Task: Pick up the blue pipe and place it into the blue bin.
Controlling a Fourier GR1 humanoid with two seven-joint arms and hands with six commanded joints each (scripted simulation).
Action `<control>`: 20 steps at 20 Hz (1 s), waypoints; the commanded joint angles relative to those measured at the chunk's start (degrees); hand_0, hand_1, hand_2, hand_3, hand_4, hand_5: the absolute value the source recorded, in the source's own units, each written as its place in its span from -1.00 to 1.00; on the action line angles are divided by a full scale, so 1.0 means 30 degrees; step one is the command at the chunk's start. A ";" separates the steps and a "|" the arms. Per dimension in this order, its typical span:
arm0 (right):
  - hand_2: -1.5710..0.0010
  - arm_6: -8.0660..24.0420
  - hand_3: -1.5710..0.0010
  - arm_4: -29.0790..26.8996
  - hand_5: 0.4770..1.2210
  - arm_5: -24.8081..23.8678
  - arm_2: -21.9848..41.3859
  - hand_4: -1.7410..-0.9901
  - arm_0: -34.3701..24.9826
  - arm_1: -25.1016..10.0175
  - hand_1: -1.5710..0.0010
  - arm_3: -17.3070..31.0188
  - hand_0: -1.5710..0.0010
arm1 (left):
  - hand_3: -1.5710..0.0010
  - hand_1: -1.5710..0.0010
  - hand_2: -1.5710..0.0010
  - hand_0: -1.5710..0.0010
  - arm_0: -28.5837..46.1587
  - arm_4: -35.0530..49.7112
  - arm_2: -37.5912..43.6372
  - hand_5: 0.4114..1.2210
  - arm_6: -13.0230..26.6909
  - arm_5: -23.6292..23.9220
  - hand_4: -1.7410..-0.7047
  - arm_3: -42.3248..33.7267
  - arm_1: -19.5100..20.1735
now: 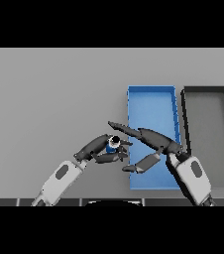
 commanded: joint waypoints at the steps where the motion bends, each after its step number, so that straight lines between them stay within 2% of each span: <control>1: 1.00 -0.0036 1.00 0.0171 -0.91 0.0125 0.0221 0.25 -0.0382 0.0194 1.00 0.0144 1.00 | -0.90 -1.00 -1.00 -1.00 0.0121 -0.0164 -0.0114 1.00 -0.0049 -0.0070 -0.78 0.0191 -0.0022; 4: 1.00 0.0572 1.00 0.0550 -0.88 0.0137 0.0837 0.33 -0.1681 0.0922 1.00 0.1010 1.00 | -0.95 -1.00 -1.00 -1.00 -0.0022 -0.0051 -0.0017 1.00 -0.0087 -0.0402 -0.62 0.0373 -0.0059; 5: 1.00 0.0529 1.00 0.0713 -0.89 0.0059 0.1101 0.36 -0.2079 0.1260 1.00 0.1340 1.00 | -0.96 -1.00 -1.00 -1.00 -0.0143 -0.0010 0.0122 1.00 -0.0181 -0.0529 -0.58 0.0382 -0.0011; 8: 1.00 0.1360 1.00 0.0845 -0.93 0.0015 0.1394 0.43 -0.3125 0.1928 1.00 0.2525 1.00 | -0.98 -1.00 -1.00 -1.00 -0.0009 -0.0573 -0.0035 1.00 -0.0261 -0.0470 -0.51 0.0453 -0.0188; 9: 0.99 0.1529 1.00 0.0724 -0.94 0.0137 0.1408 0.41 -0.3536 0.2118 1.00 0.2981 1.00 | -0.98 -1.00 -1.00 -1.00 -0.0035 -0.0417 0.0213 1.00 0.0121 -0.0512 -0.48 0.0435 -0.0077; 10: 0.93 0.1161 0.97 0.0647 -0.96 0.0303 0.1551 0.34 -0.3572 0.2293 0.95 0.3060 0.98 | -0.99 -1.00 -1.00 -1.00 -0.0109 -0.0312 0.0234 1.00 0.0431 -0.0573 -0.58 0.0361 -0.0172; 11: 0.80 0.1378 0.85 0.0719 -0.98 0.0398 0.1803 0.20 -0.3885 0.2540 0.82 0.3281 0.86 | -0.63 -1.00 -1.00 -1.00 0.0045 -0.0357 0.0254 1.00 0.0092 -0.0657 -0.67 0.0367 -0.0103; 12: 0.61 0.1402 0.68 0.0759 -1.00 0.0543 0.1813 0.05 -0.4150 0.2637 0.62 0.3581 0.66 | -0.52 -1.00 -1.00 -1.00 -0.0273 -0.1005 0.0142 1.00 0.0789 -0.0318 -0.73 0.0351 0.0030; 13: 0.37 0.1275 0.34 0.0952 -1.00 0.0788 0.1904 0.00 -0.4380 0.2795 0.38 0.3827 0.39 | -0.42 -0.94 -1.00 -1.00 -0.0290 -0.1663 -0.0210 1.00 0.1381 -0.0328 -0.79 0.0076 0.0495; 14: 0.10 0.0847 0.16 0.0962 -0.98 0.0787 0.1972 -0.18 -0.4597 0.2943 0.10 0.3946 0.12 | -0.43 -0.96 -1.00 -1.00 -0.0252 -0.1596 -0.0132 1.00 0.1536 -0.0185 -0.82 -0.0262 0.0515; 16: -0.30 0.0914 -0.12 0.0488 -0.75 0.0611 0.1993 -0.43 -0.4915 0.3114 -0.29 0.4179 -0.29 | -0.63 -0.97 -1.00 -1.00 -0.0195 -0.1499 -0.0013 1.00 0.0580 -0.0159 -0.88 0.0093 0.0125; 17: -0.44 0.1244 -0.30 -0.0119 -0.57 0.0491 0.1997 -0.35 -0.4880 0.3173 -0.43 0.4106 -0.43 | -0.71 -0.98 -1.00 -1.00 -0.0107 -0.1172 0.0091 1.00 0.0097 -0.0374 -0.91 0.0045 -0.0003; 18: -0.55 0.1356 -0.44 -0.0247 -0.25 0.0371 0.2026 -0.29 -0.5002 0.3426 -0.55 0.4273 -0.54 | -0.77 -0.98 -1.00 -1.00 0.0001 -0.0907 0.0160 1.00 -0.0189 -0.0298 -0.92 0.0132 -0.0299; 20: -0.71 0.0681 -0.64 0.0127 0.20 0.0297 0.2194 -0.21 -0.4628 0.3621 -0.71 0.4143 -0.71 | -0.85 -0.99 -1.00 -1.00 0.0134 -0.0552 0.0418 1.00 -0.0420 -0.0700 -0.95 0.0179 -0.0333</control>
